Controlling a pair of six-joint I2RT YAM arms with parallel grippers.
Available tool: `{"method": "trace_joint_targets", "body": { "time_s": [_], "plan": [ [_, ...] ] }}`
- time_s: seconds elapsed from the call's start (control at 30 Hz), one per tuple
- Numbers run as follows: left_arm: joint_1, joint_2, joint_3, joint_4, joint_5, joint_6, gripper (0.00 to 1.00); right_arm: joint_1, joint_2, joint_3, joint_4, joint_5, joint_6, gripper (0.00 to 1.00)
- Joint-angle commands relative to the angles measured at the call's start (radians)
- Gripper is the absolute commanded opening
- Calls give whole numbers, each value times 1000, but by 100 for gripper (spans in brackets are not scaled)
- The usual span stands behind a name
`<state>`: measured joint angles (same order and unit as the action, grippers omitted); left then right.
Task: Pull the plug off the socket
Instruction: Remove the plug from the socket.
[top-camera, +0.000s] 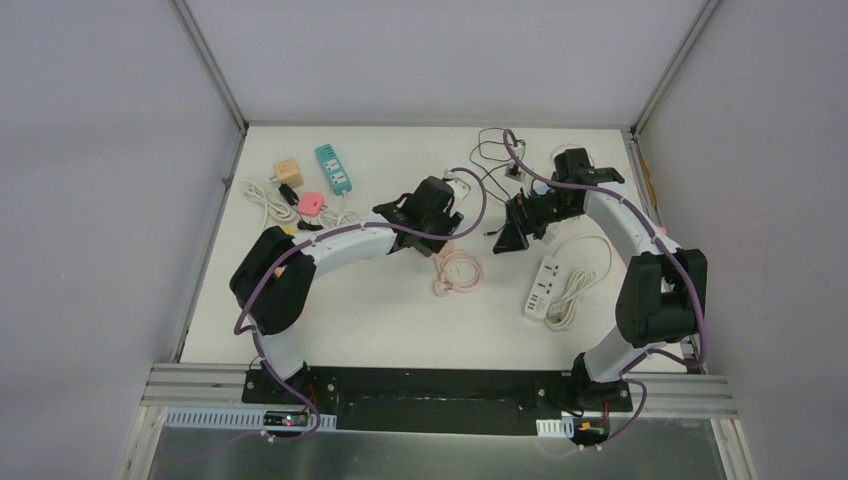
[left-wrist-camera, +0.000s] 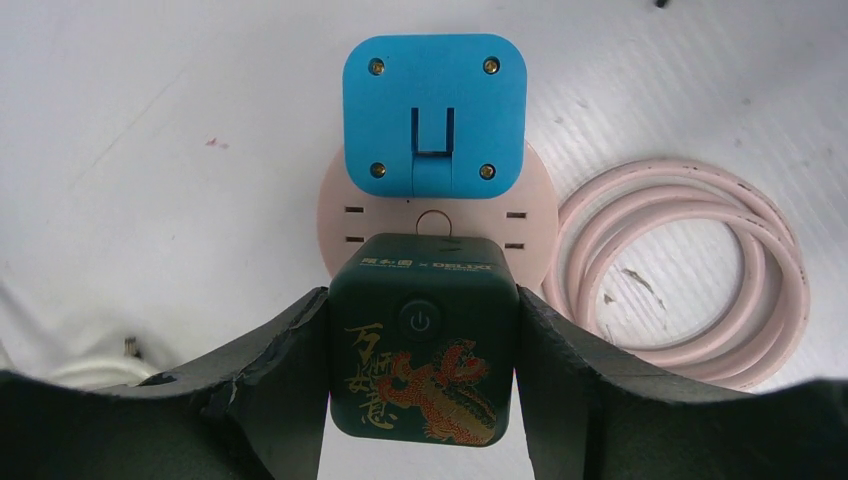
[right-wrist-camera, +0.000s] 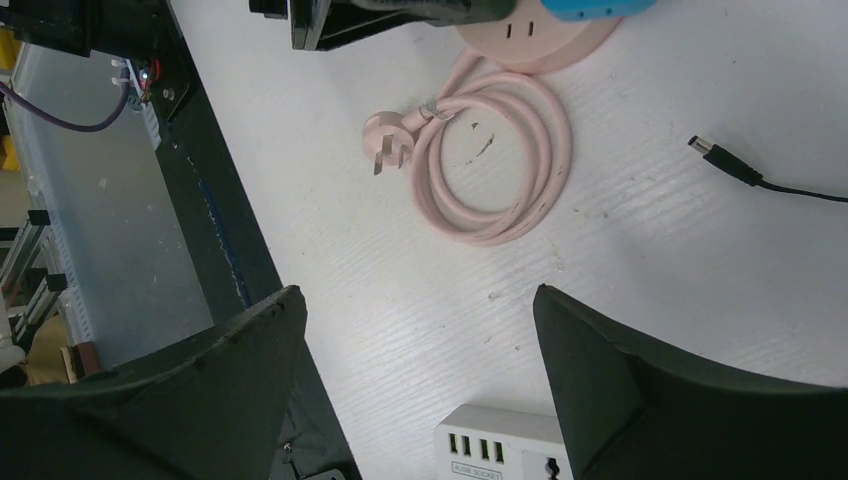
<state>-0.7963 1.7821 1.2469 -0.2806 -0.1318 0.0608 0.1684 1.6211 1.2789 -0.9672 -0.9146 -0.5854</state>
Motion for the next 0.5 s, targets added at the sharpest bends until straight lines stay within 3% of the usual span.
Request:
{"method": "trace_joint_targets", "body": {
  "time_s": [0.0, 0.17, 0.33, 0.47],
  "plan": [
    [10, -11, -27, -32, 249, 243, 16, -19, -14, 14, 2, -61, -11, 87],
    [41, -24, -49, -25, 421, 375, 8, -24, 0, -25, 106, -64, 103, 87],
    [81, -16, -65, -9, 604, 475, 4, -32, -11, -165, 472, 5, 410, 86],
    [89, 5, -79, 27, 698, 487, 2, -35, 12, -229, 666, 34, 609, 84]
  ]
}}
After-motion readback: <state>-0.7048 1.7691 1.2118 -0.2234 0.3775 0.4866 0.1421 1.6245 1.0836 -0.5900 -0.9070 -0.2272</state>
